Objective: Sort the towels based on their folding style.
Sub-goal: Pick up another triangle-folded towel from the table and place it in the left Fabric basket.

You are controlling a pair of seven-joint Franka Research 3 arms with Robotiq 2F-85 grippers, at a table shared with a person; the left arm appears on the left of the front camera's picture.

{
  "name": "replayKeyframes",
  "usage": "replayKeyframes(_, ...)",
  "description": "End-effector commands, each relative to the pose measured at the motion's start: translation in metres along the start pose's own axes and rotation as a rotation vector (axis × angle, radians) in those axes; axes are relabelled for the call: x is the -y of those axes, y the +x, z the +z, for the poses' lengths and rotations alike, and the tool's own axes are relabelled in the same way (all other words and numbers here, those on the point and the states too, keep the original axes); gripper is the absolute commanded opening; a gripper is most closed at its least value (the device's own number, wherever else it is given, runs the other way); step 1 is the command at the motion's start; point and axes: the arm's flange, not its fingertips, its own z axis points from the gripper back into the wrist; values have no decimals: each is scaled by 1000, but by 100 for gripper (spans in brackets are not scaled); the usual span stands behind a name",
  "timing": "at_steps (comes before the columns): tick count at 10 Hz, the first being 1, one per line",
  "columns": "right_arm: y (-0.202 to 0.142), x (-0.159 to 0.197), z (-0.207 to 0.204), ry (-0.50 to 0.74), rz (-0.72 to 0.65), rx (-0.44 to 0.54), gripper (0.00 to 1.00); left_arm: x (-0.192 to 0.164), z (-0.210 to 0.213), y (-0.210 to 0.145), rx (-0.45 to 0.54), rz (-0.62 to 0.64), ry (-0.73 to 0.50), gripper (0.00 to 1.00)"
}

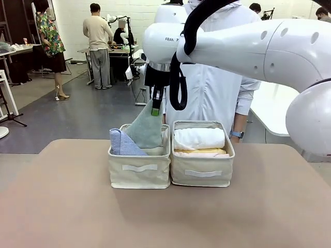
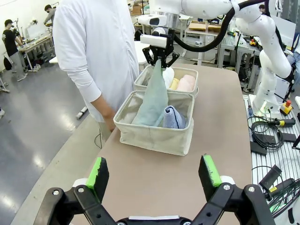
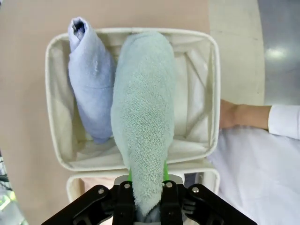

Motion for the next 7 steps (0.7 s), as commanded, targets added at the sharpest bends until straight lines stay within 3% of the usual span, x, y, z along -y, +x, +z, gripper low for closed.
replayKeyframes(1, 1, 2, -6, 12, 54, -37, 19, 1, 1, 1, 14, -4, 8, 100)
replayKeyframes(7, -11, -5, -53, 142, 118, -73, 19, 1, 1, 1, 14, -4, 8, 100)
